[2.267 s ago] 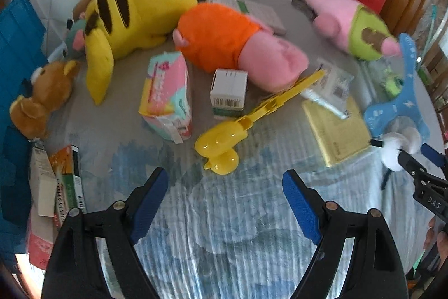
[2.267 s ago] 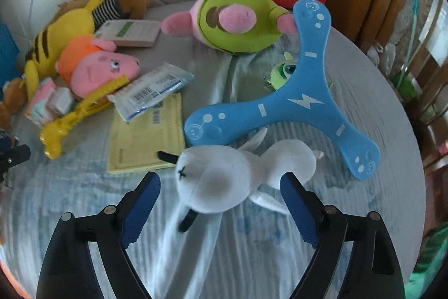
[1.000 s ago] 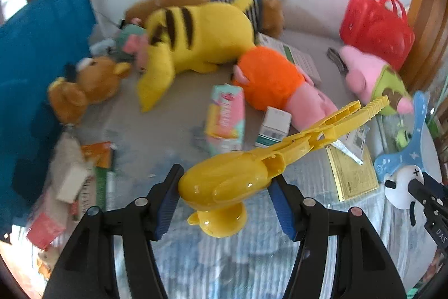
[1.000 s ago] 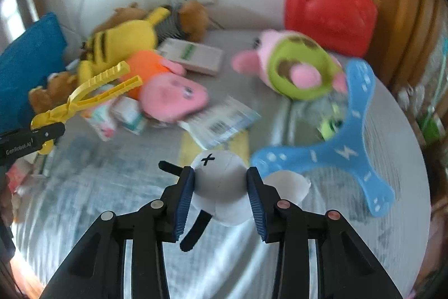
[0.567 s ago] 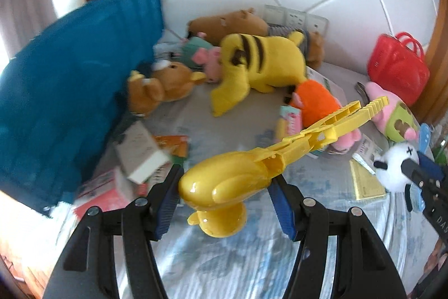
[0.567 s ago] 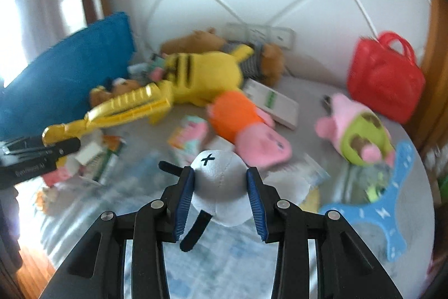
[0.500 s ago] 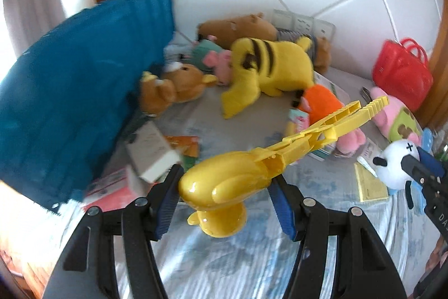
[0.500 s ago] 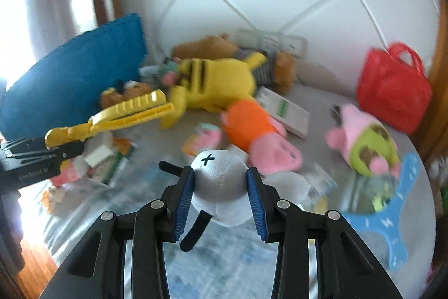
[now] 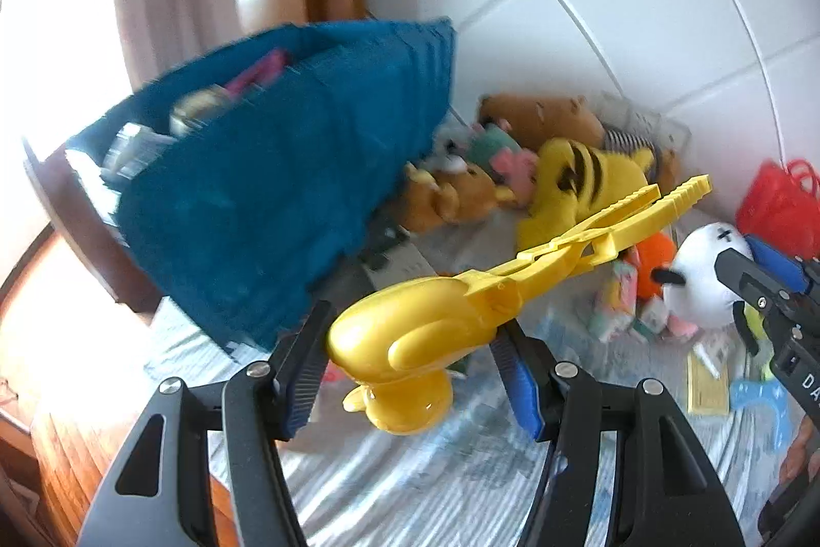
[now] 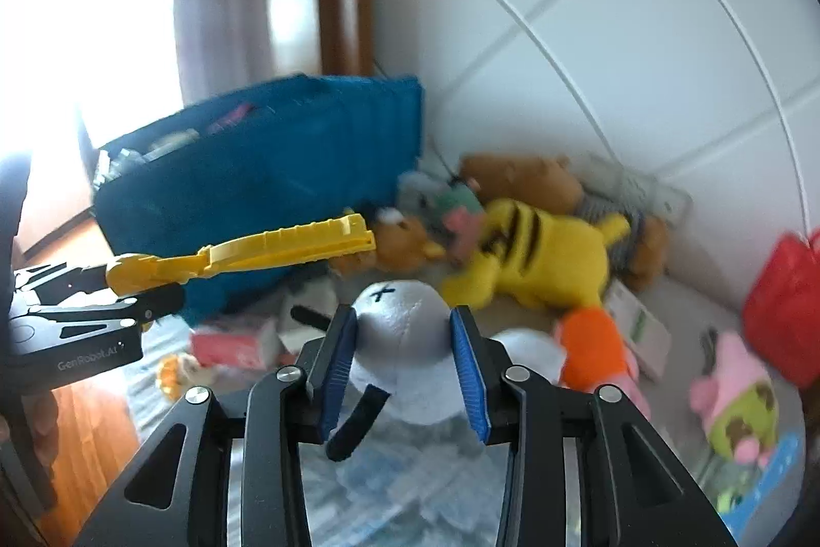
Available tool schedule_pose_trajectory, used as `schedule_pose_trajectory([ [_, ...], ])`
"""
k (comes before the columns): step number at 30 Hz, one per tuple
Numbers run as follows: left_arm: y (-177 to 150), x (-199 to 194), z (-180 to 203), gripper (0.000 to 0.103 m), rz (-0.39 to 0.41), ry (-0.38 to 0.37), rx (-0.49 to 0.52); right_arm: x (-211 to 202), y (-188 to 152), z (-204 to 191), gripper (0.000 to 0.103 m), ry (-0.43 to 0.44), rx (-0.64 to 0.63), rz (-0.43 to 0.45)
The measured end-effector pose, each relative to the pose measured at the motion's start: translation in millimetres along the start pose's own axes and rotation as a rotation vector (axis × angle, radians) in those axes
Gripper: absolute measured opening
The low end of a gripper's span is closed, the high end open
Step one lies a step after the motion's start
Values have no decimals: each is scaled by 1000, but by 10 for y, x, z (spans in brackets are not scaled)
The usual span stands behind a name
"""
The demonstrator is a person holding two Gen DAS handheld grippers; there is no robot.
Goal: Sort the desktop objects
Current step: 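Carry the yellow tongs and white plush into the blue crate and release them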
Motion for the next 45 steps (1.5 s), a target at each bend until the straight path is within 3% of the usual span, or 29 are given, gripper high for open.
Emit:
schedule_pose_trajectory([
  [2,117,-120,-139,60,31,22,-23,-50,164,-130,22,26,-25,40],
  [7,457,-199,-555,60,60,81,-67,23,563,-514,16,58,-89,78],
  [10,500,-159,-728,60,63,88,-72,192,534,-573,16,58,-79,53],
  [15,367,82,-818,60,15,58,-56,755,-11,-500,17,59,8,-124],
  [20,101,329,-823,60,-45,53,-50,1240,-751,-567,20,115,47,-296],
  [23,-136,461,-798,60,-84,65,-58,1340,-1035,-619,32,148,35,-344],
  [25,-282,513,-780,60,-99,79,-64,1394,-1202,-678,50,176,14,-365],
  [27,-443,592,-785,60,-117,96,-78,1433,-1341,-754,59,206,-11,-378],
  [30,-661,713,-807,60,-143,114,-98,1506,-1519,-887,62,241,-53,-390],
  [33,-865,807,-835,60,-159,131,-117,1586,-1681,-1031,75,271,-98,-399],
  [39,-1045,877,-925,60,-161,151,-138,1810,-1911,-1220,75,287,-158,-410],
  [40,-1063,880,-939,60,-160,154,-141,1858,-1937,-1237,60,294,-159,-416],
  [45,-961,764,-983,60,-150,157,-149,1712,-1717,-1199,57,286,-138,-368],
])
Point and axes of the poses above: each gripper's, at about its wrist camera, not at the fingertips, and x roughly the way its jaws point, z to its right, y to its top, the point moved 2 cm from there along x, roughly the way its jaws point, and after that the axes turned 3 degrees about y, right-handed, at the moved point
